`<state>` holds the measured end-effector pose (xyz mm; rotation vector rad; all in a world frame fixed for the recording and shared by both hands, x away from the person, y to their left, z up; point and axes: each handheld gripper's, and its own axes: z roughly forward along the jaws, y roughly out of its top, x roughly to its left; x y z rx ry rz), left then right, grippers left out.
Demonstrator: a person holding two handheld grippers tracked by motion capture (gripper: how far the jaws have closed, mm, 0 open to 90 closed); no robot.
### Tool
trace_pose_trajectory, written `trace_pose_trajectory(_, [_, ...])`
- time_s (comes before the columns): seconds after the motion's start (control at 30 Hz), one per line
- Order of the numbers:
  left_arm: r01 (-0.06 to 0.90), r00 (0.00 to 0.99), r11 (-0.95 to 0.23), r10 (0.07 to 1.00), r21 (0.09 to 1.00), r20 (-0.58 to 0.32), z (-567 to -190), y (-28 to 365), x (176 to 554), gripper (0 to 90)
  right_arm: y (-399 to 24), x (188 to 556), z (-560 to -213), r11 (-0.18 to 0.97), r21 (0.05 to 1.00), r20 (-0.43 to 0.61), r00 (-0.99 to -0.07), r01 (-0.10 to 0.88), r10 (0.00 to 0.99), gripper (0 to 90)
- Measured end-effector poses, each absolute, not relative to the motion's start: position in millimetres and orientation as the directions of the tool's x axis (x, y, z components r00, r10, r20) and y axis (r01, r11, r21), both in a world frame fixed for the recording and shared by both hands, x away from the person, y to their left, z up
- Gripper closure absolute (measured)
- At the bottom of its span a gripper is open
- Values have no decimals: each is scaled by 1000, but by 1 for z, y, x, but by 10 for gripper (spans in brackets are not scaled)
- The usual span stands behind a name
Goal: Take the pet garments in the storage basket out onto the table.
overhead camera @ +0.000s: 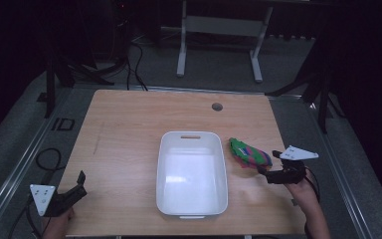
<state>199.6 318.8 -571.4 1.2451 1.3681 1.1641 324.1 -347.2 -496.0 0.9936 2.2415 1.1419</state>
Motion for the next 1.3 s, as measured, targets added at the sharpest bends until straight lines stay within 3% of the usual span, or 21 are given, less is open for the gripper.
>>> trace_pose_trajectory(0.2, [129,-65,43,997,991,-35,-571,319,200,14,-363,307,-509,295,877,-45,-547,379,836,110])
trace_pose_trajectory(0.53, [128,-66,43,997,991,-35,-571,319,200,14,-369,280,-530,270,890,-72,-473,366,878,110])
trace_pose_trajectory(0.8, [129,-67,42,997,991,-33,-571,319,200,14,-379,261,-543,187,917,-58,-345,352,937,111])
trace_pose_trajectory(1.3, [125,-70,40,997,991,-31,-571,318,200,14,-390,244,-557,130,921,-63,-189,367,980,112])
